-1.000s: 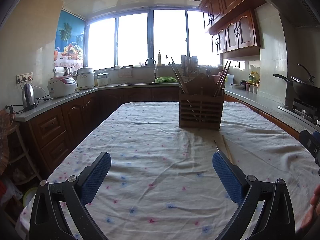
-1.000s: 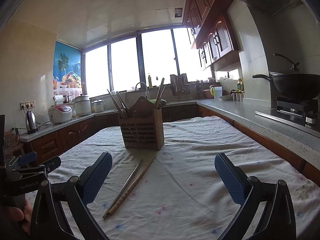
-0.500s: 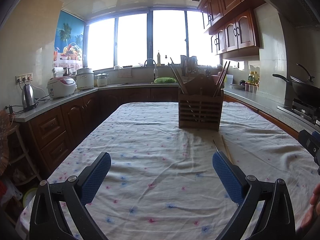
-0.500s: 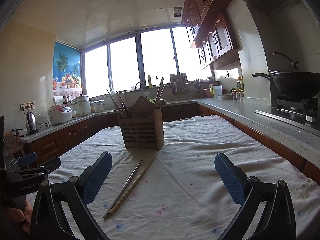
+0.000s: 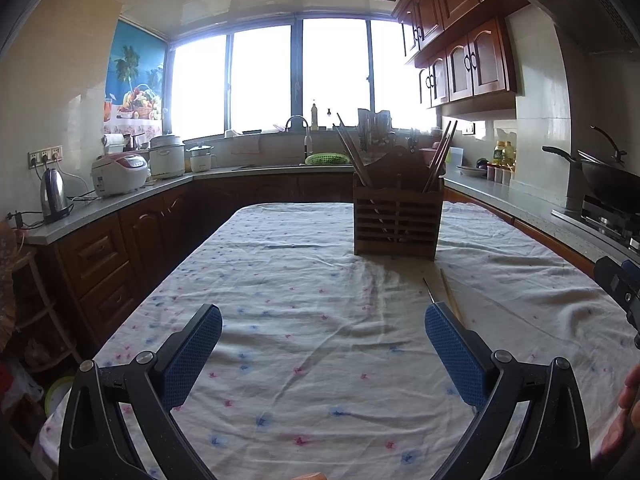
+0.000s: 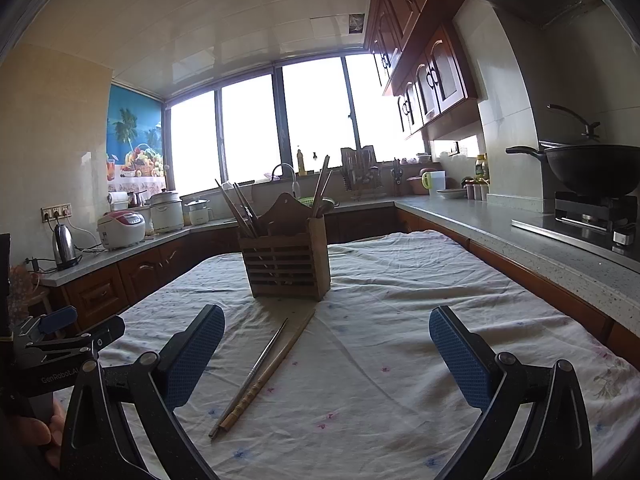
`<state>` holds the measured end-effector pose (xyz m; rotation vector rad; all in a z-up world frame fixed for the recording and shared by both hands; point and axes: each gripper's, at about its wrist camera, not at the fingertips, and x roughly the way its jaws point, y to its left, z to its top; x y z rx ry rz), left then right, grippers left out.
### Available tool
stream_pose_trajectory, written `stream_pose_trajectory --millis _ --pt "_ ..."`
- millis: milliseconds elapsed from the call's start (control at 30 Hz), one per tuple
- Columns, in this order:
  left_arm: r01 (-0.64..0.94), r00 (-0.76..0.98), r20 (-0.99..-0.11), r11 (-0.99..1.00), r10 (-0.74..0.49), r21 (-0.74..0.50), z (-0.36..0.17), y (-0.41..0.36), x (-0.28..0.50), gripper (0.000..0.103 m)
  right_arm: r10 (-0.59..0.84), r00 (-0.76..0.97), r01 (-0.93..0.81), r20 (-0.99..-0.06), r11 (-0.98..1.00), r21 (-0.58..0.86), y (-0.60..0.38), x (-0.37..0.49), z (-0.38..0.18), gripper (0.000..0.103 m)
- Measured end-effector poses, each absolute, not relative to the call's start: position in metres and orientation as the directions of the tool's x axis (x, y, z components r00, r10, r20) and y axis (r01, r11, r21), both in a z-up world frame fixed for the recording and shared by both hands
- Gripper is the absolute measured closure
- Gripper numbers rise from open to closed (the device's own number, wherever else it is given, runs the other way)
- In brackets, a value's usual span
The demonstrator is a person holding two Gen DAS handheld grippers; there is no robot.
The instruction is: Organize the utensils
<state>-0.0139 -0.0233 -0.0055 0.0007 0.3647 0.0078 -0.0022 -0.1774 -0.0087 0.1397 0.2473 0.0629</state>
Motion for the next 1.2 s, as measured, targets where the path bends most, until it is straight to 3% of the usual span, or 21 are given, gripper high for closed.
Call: stream_pose_trajectory --millis 1200 --pt "-0.005 0.932 -0.361 1.0 0.006 0.003 -0.005 -0.027 -0.015 0.001 0.092 0.967 -0.056 -0.238 0.987 0.153 -0.167 -0.005 -0.003 0.0"
